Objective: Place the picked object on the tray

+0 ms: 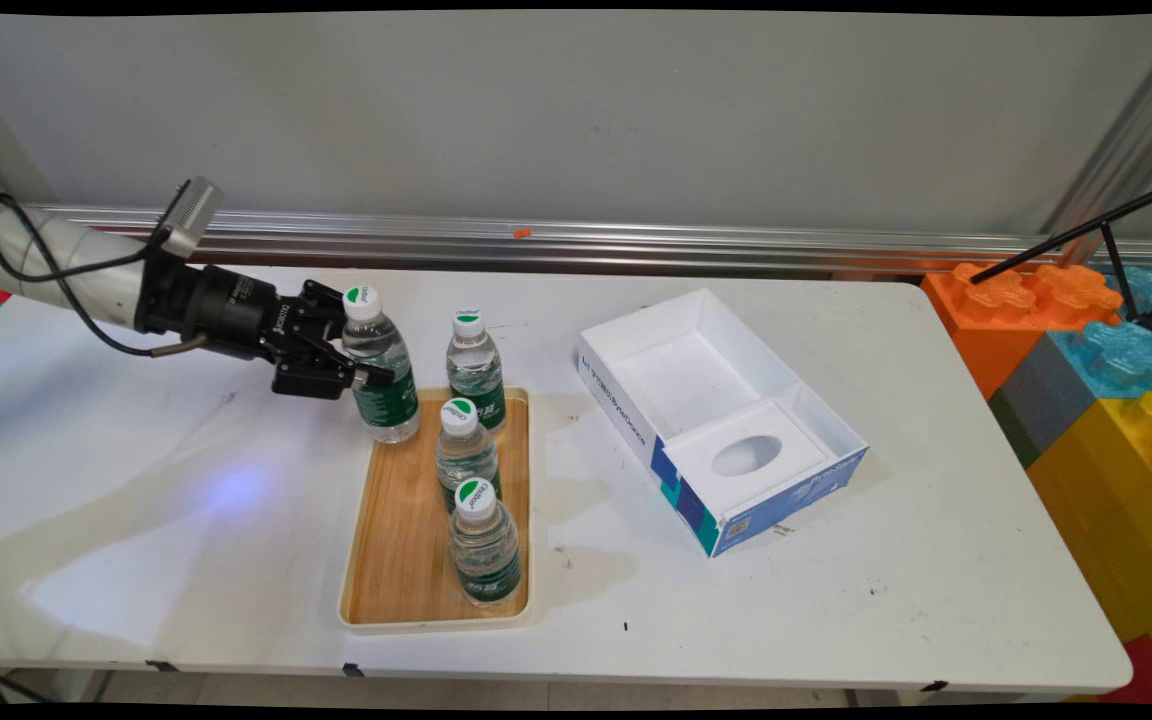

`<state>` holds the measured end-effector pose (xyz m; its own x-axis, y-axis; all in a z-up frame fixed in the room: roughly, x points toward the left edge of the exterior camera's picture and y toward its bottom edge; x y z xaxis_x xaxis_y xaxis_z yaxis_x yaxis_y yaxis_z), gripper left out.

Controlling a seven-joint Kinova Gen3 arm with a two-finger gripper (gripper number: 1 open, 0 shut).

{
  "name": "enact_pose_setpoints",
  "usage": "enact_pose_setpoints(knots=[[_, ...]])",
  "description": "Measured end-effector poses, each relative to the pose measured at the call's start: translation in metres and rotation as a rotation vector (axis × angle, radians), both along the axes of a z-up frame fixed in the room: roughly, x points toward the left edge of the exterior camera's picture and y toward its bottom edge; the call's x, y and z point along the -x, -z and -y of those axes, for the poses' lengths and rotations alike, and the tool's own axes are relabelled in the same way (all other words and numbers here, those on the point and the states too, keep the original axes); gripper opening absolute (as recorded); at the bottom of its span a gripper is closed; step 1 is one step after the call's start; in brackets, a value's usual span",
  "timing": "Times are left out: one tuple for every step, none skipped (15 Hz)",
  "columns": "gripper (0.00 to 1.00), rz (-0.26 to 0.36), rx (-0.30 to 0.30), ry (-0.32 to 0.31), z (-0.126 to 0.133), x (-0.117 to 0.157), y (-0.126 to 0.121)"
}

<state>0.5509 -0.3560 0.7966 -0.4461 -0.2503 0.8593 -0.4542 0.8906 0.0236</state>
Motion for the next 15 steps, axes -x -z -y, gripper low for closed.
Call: enact_pose_setpoints(knots=[[0.0,-0.002,0.001,0.001,-0.001,0.001,0.002],[0.0,-0.005,0.001,0.003,-0.001,0.003,0.005],[0.0,-0.005,0.002,0.005,-0.002,0.003,0.006],[0.0,-0.007,0.002,0.009,-0.003,0.005,0.008],[0.0,-0.007,0.002,0.012,-0.004,0.006,0.01],[0.0,-0.008,0.002,0.015,-0.005,0.008,0.013],[0.0,-0.009,0.001,0.018,-0.005,0.009,0.014],[0.0,-0.01,0.0,0.02,-0.006,0.01,0.016],[0.0,-0.011,-0.001,0.022,-0.007,0.012,0.018],[0.0,-0.012,-0.003,0.023,-0.007,0.013,0.02],[0.0,-0.013,-0.004,0.025,-0.008,0.014,0.022],[0.0,-0.014,-0.005,0.027,-0.008,0.015,0.024],[0.0,-0.015,-0.006,0.029,-0.009,0.016,0.026],[0.0,-0.015,-0.007,0.031,-0.01,0.017,0.028],[0.0,-0.015,-0.007,0.033,-0.01,0.018,0.029]])
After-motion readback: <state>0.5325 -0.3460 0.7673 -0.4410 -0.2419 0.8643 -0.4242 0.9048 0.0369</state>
